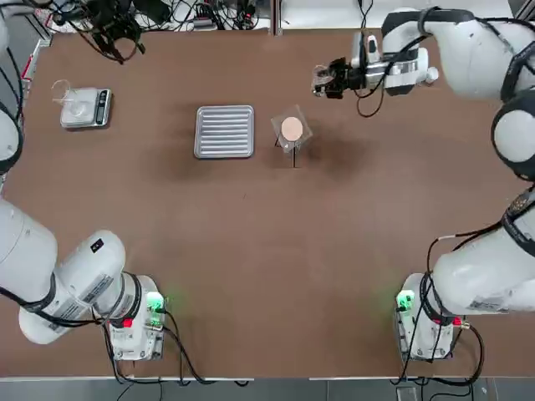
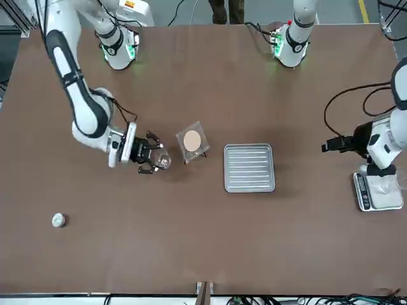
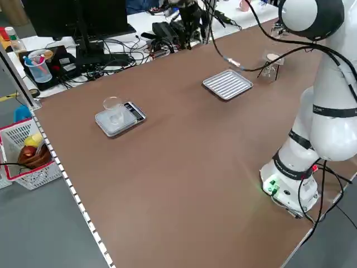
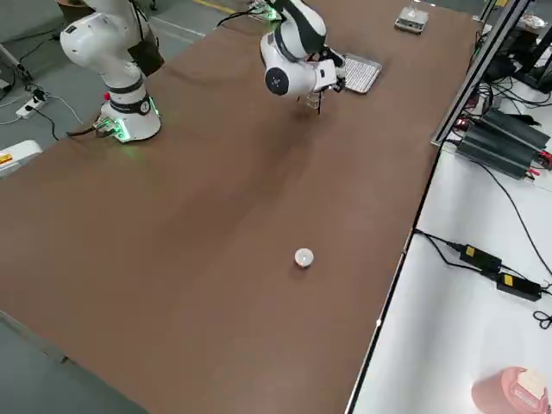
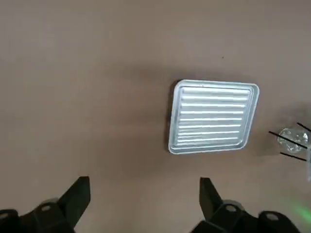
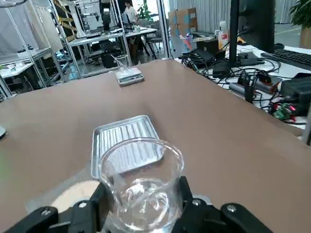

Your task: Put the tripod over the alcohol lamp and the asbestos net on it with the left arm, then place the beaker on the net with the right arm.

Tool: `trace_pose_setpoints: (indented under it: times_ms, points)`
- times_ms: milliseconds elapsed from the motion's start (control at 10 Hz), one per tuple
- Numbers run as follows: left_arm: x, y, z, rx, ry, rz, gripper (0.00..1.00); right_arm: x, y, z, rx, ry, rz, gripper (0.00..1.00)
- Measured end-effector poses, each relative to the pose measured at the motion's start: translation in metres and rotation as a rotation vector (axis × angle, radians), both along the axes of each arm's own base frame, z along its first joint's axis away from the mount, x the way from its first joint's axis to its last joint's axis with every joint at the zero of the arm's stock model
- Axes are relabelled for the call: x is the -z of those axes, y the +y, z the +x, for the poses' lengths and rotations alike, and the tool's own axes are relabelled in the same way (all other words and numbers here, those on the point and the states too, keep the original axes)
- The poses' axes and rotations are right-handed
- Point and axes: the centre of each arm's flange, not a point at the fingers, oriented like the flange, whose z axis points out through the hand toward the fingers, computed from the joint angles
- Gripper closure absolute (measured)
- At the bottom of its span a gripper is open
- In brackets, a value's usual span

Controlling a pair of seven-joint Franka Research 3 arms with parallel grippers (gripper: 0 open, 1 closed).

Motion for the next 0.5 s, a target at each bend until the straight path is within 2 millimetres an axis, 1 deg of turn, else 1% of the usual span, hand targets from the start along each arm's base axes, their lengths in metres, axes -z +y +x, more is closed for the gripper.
trace_pose_setpoints:
  times_ms: [100,200,400,500]
  points:
    - [-0.019,0.003,0.0,-0.01,-0.024,0.023,0.01,-0.005,0.022,-0.012,0.005,0.012,-0.006,0.41]
    - [-0.039,0.007,-0.003,-0.023,-0.052,0.053,0.01,-0.01,0.038,-0.021,0.006,0.016,-0.016,0.41]
    - [-0.079,0.009,-0.018,-0.044,-0.092,0.122,0.01,-0.014,0.056,-0.039,-0.003,0.015,-0.044,0.41]
    - [-0.096,0.006,-0.027,-0.043,-0.093,0.146,0.01,-0.014,0.062,-0.047,-0.012,0.016,-0.054,0.41]
